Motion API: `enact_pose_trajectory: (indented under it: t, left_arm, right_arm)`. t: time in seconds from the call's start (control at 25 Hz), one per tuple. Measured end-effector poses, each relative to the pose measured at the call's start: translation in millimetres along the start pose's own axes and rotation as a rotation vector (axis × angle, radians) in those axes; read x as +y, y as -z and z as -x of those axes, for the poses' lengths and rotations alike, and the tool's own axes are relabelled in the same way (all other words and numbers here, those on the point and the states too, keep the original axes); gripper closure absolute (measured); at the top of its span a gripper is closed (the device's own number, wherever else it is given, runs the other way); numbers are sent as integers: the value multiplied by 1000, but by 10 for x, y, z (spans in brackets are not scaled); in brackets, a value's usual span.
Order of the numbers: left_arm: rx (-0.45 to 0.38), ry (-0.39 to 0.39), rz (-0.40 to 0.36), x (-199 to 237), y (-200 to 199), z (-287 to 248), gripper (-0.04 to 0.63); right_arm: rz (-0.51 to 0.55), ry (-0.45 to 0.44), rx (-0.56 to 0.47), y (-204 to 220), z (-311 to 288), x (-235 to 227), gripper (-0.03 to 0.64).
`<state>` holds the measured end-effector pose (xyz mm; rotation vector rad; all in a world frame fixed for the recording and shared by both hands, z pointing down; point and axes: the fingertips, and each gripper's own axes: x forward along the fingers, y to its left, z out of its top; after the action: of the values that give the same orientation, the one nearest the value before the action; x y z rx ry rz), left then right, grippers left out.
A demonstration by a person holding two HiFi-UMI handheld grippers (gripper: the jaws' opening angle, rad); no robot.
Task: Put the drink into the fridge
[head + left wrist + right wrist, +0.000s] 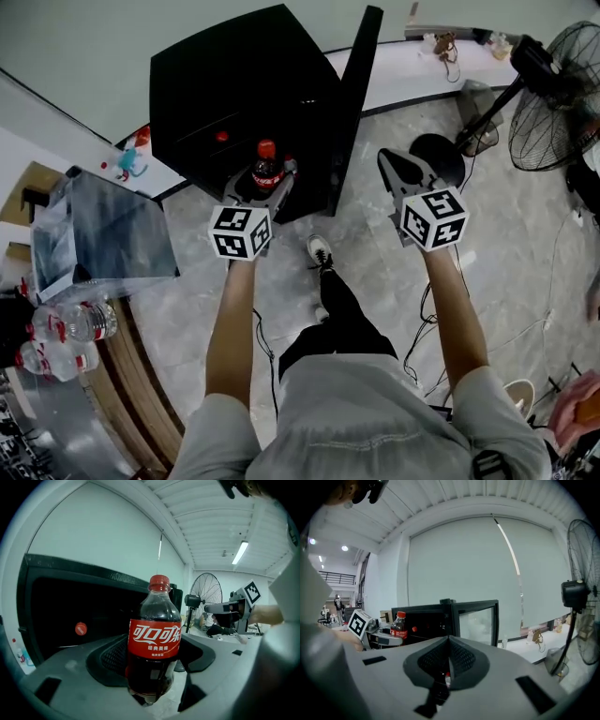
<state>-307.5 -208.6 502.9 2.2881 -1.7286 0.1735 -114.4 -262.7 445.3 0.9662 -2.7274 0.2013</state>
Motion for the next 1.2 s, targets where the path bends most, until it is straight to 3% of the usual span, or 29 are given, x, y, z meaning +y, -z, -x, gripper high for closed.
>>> enact_pose_trajectory:
  t: [0.16, 0.32, 0.56, 0.72, 1.2]
  left_arm:
    - [6, 20, -23, 108, 325, -359, 291]
    - [8, 45, -29, 183, 679, -712, 291]
    - [-18, 7, -17, 446, 1002, -1222, 290]
    - [-57, -6, 0, 599, 1068, -1541, 290]
    - [-71, -24, 25, 1001, 1037, -2216, 288]
  right_arm:
    - [35, 54, -15, 274, -246, -186, 617]
    - [-18, 59, -39, 533, -399, -321, 617]
    - [8, 65, -24, 882, -561, -542, 617]
    - [15, 66, -23, 998, -676, -659, 617]
    - [-14, 41, 8, 1224, -983, -858, 617]
